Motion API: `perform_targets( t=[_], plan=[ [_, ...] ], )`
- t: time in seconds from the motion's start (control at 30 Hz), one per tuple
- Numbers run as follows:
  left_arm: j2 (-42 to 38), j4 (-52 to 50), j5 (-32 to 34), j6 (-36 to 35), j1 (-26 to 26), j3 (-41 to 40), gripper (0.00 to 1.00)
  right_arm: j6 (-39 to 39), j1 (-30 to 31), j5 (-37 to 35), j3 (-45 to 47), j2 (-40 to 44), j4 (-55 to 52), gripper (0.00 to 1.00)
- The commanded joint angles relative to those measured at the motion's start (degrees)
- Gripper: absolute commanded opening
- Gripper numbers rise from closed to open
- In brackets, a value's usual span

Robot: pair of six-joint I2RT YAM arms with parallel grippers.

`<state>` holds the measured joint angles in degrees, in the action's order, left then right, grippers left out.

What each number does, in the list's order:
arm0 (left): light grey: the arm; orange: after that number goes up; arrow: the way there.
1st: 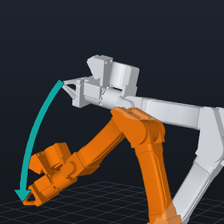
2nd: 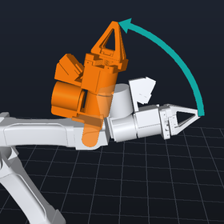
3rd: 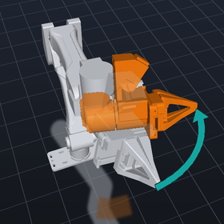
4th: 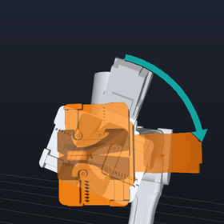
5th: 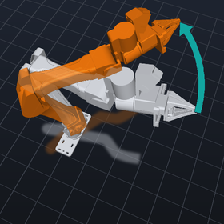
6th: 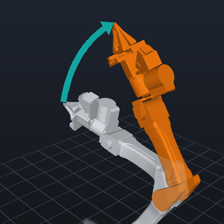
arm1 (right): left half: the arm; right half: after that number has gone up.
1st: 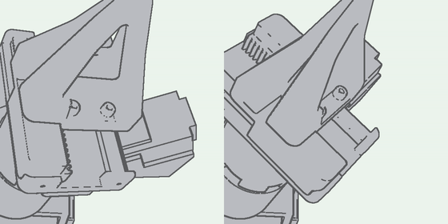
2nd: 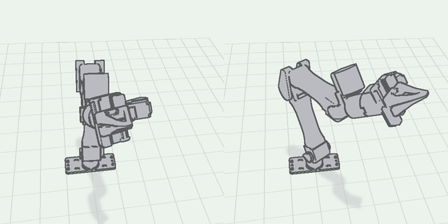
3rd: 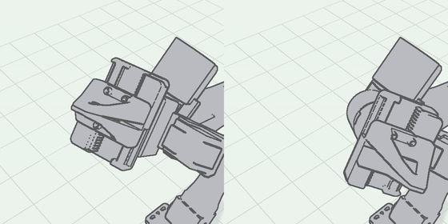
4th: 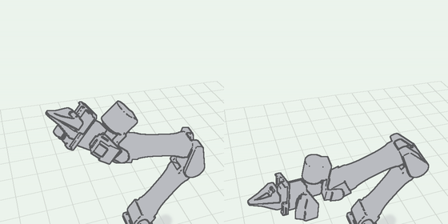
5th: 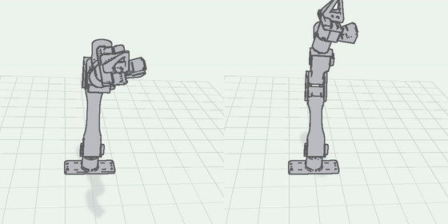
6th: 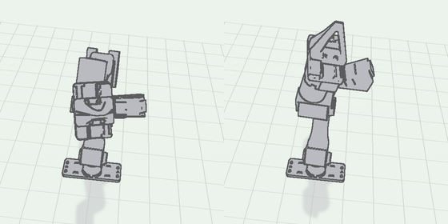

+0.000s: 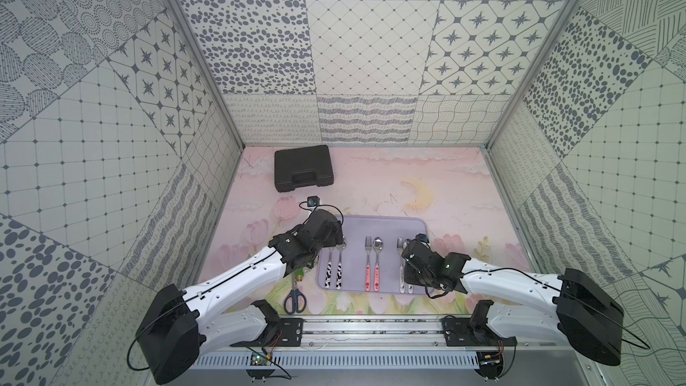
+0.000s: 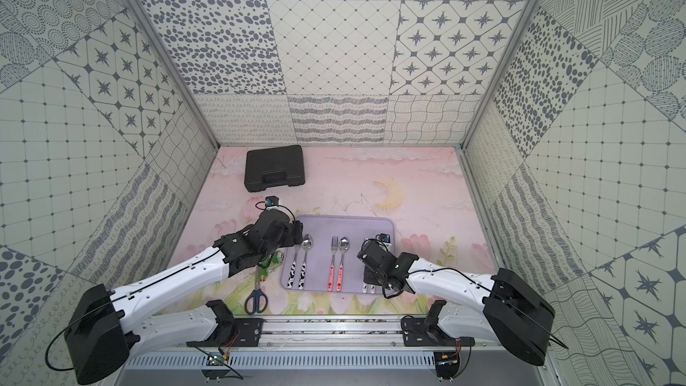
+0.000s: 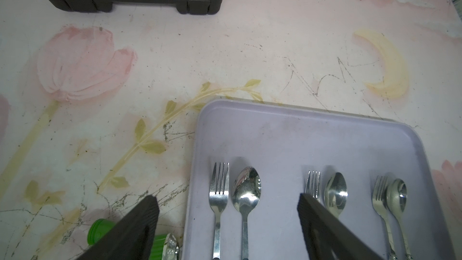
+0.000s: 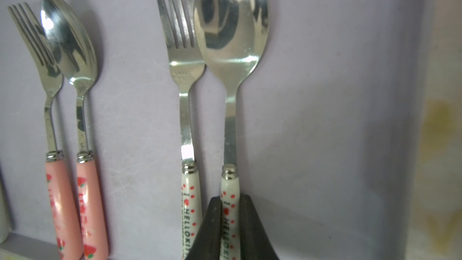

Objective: Set the spoon and fork side by side
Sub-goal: Place the spoon on the tray.

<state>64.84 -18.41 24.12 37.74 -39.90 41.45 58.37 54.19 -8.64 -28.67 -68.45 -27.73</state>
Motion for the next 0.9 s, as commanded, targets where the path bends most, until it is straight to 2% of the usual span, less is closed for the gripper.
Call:
perform_targets(
  t=[0.0, 0.5, 0.87],
  plan=[
    [-0.2, 1.0, 1.0, -0.6, 0.3, -0.3, 0.92, 1.6, 0.9, 0.6, 1.8, 0.6, -2.2, 0.08],
    [-0.3, 0.9, 1.2, -0.5, 0.4, -0.3, 0.92, 2.4, 1.0, -0.7, 2.0, 1.5, -2.8, 0.18],
    [-0.3, 0.8, 1.3, -0.5, 0.4, -0.3, 0.92, 0.2, 0.8, -2.4, -0.4, 3.6, -6.7, 0.39]
  ],
)
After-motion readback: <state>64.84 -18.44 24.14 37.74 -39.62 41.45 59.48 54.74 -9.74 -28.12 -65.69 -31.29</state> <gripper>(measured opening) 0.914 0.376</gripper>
